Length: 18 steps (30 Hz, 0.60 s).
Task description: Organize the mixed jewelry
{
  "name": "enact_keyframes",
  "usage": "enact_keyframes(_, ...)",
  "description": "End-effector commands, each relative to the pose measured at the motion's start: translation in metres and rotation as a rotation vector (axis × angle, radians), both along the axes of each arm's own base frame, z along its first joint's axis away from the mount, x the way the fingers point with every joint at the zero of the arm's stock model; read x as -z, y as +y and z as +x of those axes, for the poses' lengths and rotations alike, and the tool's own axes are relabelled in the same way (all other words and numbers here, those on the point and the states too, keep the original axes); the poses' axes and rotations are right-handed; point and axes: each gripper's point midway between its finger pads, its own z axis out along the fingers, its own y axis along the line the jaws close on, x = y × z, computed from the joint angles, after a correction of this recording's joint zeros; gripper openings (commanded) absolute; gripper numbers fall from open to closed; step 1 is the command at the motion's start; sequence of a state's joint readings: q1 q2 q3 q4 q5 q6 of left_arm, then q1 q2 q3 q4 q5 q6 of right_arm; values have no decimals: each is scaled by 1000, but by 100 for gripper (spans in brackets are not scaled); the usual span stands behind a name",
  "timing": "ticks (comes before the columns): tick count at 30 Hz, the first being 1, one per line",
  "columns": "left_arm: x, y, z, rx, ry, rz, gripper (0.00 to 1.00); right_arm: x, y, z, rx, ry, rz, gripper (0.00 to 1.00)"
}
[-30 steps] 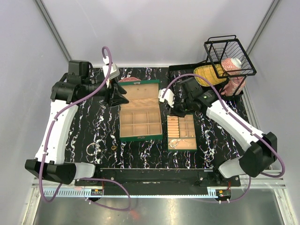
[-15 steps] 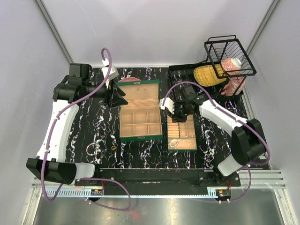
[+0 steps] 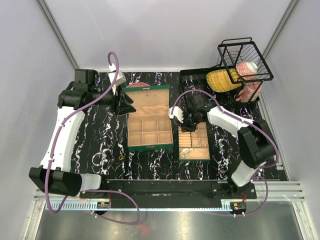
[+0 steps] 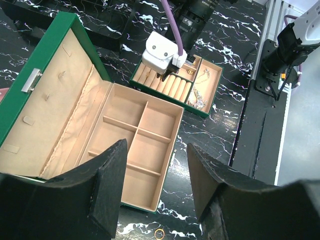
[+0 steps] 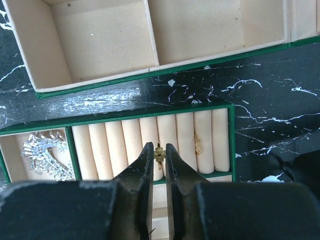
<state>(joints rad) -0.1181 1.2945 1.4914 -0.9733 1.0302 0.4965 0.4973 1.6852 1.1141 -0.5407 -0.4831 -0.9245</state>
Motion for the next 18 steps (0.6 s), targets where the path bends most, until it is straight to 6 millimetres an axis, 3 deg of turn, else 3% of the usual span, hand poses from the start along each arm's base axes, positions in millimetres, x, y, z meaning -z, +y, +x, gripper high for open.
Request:
enact_keyframes(1, -14, -1, -3, 26, -73, -35, 54, 1, 4, 11, -11, -37, 16, 0)
enact_keyframes(18, -4, 0, 1, 32, -50, -49, 54, 25, -5, 9, -15, -24, -38, 0)
